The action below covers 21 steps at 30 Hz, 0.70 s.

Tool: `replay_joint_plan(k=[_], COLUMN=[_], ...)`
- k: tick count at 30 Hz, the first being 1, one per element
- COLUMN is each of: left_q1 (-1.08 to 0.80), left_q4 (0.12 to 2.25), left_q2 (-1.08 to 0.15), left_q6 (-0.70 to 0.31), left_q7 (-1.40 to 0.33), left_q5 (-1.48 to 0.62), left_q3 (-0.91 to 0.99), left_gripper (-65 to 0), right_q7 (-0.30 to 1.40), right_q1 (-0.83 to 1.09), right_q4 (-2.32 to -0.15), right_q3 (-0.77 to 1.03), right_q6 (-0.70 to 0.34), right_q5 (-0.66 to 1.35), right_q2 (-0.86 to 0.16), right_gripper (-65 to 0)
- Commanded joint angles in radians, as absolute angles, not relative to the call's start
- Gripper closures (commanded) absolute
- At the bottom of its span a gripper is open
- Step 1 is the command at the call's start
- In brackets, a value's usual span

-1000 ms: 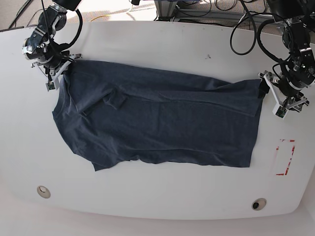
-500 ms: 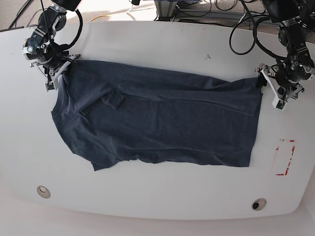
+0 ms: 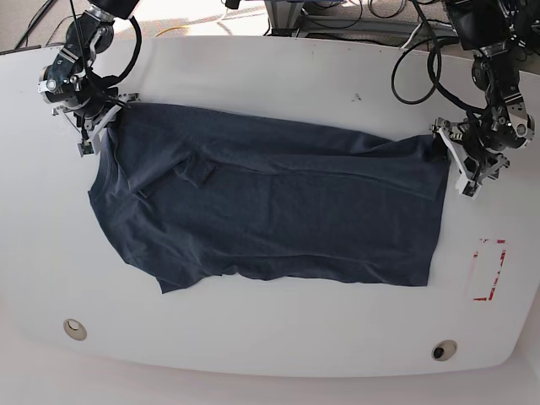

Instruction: Layout the t-shirt on the table in an organized manner, then fold the t-shirt properly

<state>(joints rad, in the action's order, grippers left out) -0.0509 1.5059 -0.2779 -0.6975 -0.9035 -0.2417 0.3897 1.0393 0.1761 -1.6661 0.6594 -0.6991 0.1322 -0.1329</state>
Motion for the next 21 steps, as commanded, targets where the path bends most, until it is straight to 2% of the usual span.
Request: replay_joint_plan(k=[1,10,12,14,18,21], left_q1=[-0.042,-0.022,-0.022,-0.022,-0.022,-0.022], left_q4=[1.498,1.443,1.432,1.419,1.4,1.4], left_q2=[-0.295,-0.3,-0.3,-0.3,-0.3,-0.298], left_q6=[-0.698,-0.698,-0.698,-0.698,-0.698,-0.698], left_q7=[-0.892,-0.843,-0.84,-0.84,-0.84,-0.84], left_q5=[-0.246,-0.243,-0.243,-0.24,-0.2,-0.168], left_q3=[0.395,0.311,0.309,0.309,0.309,0.309], left_gripper=[-46.5,-45.7,-43.6,-37.5,-20.7,-11.4], right_q7=[1.069,1.069,1.069,1.069,1.069,1.069], right_q1=[0.177,0.177,0.177,0.176,0.176,0.176], right_q4=[-1.669,-1.67,-1.67,-1.672,-1.672,-1.672], right_q3=[0.659,0.659,0.659,0.659,0.659,0.661], right_q6=[-0.698,-0.698,-0.698,-0.698,-0.698,-0.698], right_q5=[0.108,0.108,0.108,0.108,0.108,0.108], right_q2=[-0.14,-0.137,-0.137,-0.137,-0.14,-0.14], right_gripper=[-8.6,-8.6,-8.6,-8.6,-8.4,-8.4])
